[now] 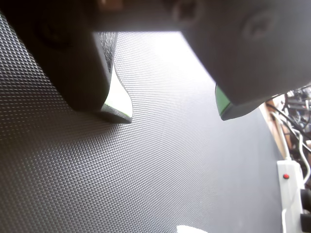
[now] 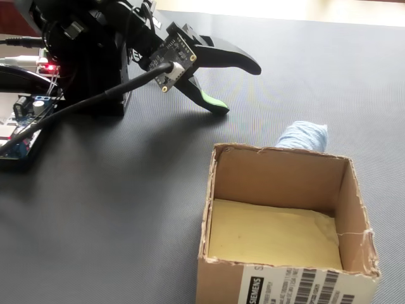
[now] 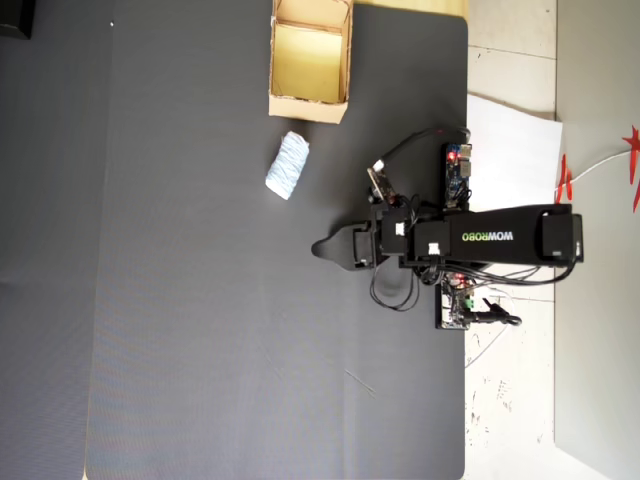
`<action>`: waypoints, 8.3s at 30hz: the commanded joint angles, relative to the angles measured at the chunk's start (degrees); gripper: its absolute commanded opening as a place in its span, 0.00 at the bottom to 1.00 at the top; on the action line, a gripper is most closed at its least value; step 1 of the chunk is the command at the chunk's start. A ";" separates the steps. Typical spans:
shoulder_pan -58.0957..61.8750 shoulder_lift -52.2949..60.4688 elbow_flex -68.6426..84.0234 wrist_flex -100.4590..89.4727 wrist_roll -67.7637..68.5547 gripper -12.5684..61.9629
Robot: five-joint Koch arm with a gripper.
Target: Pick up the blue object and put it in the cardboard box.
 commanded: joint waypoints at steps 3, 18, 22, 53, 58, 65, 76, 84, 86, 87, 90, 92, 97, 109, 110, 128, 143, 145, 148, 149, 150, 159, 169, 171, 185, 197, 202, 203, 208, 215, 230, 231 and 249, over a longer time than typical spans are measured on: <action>0.00 5.10 2.29 -0.62 2.02 0.63; 0.00 5.10 2.29 -0.70 1.93 0.63; 0.00 5.10 2.29 -0.70 2.02 0.63; -0.09 5.10 2.29 -0.70 1.93 0.63; -1.14 5.10 2.29 -0.62 0.35 0.62; -3.08 5.10 2.29 -2.20 -7.56 0.62; 2.99 5.10 -1.93 -5.01 -21.62 0.62; 11.69 4.48 -3.69 -5.19 -22.76 0.62; 13.62 3.69 -4.57 -4.92 -22.76 0.62; 14.59 2.99 -5.01 -4.92 -22.76 0.62; 16.08 1.32 -5.98 -4.83 -22.68 0.62; 16.61 0.09 -7.82 -3.78 -22.68 0.62; 18.11 -5.54 -17.93 6.86 -22.59 0.62; 19.25 -15.82 -38.23 22.94 -22.59 0.61; 19.95 -18.11 -40.96 24.17 -22.68 0.61; 24.43 -35.86 -51.06 24.79 -22.50 0.59; 24.52 -43.42 -52.38 27.07 -20.92 0.53; 24.35 -44.47 -52.91 27.07 -19.69 0.52; 24.35 -45.53 -53.26 27.07 -19.69 0.40; 24.43 -45.70 -53.26 27.07 -19.60 0.36; 24.61 -45.79 -53.09 26.98 -19.69 0.31; 26.19 -43.07 -51.33 18.11 -19.60 0.02; 26.81 -31.11 -43.86 1.23 -15.73 0.02; 26.89 -29.09 -42.45 -1.14 -15.82 0.02; 37.09 -25.84 -49.04 -7.38 -23.12 0.02; 50.63 -32.61 -52.65 8.00 -24.61 0.02; 50.63 -32.08 -52.29 10.11 -22.76 0.31; 50.63 -31.99 -52.38 9.67 -22.76 0.34; 50.63 -31.38 -52.29 7.38 -22.59 0.53; 50.63 -29.62 -51.86 0.97 -18.54 0.57; 39.11 -17.23 -45.26 -8.88 -13.71 0.59; 37.88 -16.17 -43.86 -9.84 -13.71 0.59; 15.03 -0.09 -17.31 -14.94 -10.90 0.62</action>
